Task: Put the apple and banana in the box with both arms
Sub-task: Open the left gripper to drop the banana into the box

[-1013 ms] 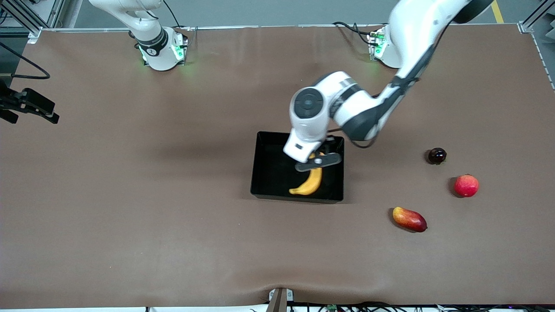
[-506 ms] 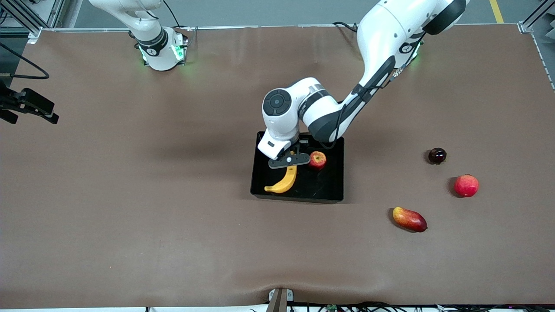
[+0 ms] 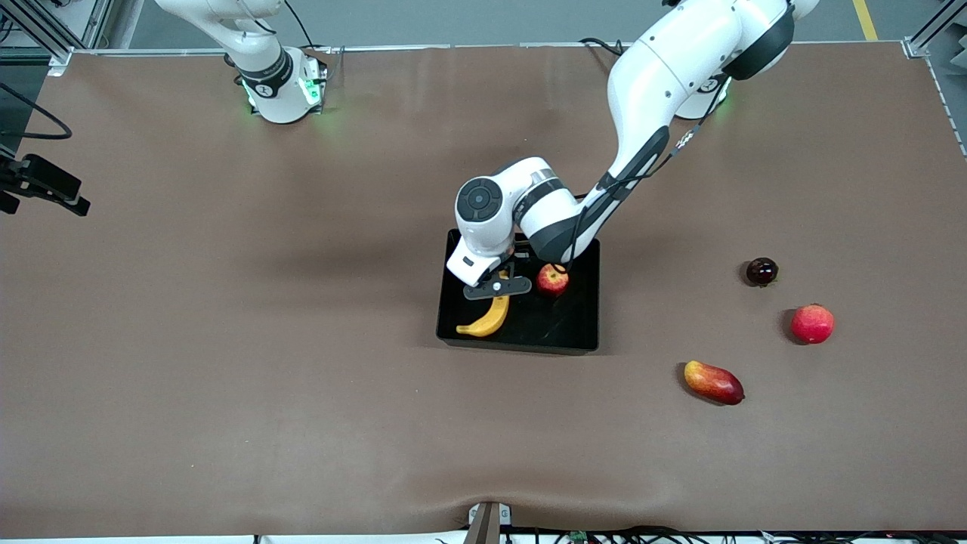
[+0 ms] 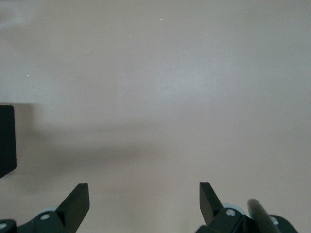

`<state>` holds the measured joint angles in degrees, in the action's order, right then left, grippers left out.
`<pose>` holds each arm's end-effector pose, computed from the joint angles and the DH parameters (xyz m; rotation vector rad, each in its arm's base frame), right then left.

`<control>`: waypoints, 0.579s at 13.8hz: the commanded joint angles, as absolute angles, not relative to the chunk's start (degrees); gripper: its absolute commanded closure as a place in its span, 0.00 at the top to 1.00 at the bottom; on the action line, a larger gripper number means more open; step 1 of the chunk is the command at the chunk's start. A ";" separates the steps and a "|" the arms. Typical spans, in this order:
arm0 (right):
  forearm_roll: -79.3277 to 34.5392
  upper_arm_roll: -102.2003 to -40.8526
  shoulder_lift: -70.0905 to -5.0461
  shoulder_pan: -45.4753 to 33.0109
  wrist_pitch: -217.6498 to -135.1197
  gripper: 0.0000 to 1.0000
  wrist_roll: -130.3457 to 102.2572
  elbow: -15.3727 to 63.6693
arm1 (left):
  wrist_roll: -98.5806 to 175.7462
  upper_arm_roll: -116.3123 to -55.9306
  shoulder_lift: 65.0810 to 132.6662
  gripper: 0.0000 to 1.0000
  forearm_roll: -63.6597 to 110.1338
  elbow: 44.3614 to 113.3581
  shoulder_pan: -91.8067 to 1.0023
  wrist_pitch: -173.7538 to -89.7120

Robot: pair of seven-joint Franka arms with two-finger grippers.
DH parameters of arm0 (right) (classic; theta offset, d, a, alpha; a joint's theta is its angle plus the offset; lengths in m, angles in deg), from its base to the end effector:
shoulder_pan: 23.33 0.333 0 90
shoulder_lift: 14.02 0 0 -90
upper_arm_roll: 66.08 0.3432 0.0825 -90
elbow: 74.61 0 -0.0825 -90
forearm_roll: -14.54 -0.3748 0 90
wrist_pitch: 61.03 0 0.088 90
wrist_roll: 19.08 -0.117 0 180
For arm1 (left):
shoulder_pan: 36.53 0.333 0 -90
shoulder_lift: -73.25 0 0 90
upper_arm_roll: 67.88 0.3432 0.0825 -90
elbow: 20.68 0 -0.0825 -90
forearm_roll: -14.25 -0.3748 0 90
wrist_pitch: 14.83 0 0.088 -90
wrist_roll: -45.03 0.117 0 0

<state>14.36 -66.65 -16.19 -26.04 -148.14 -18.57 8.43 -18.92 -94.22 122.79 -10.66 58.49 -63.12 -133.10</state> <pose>0.5530 -0.0312 0.6723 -3.1386 0.0755 -0.0522 0.5186 -0.5195 0.2332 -3.0544 -0.1440 0.0418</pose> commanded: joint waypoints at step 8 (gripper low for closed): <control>13.31 -66.17 -15.86 -26.85 -147.78 1.00 -18.29 7.92 | -18.51 -92.50 108.44 1.00 -7.57 56.84 -53.95 -124.01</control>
<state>14.22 -66.64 -16.14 -26.07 -148.14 -18.57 8.35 -18.91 -92.57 115.34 -10.16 54.68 -57.44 -127.88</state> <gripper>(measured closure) 0.000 0.000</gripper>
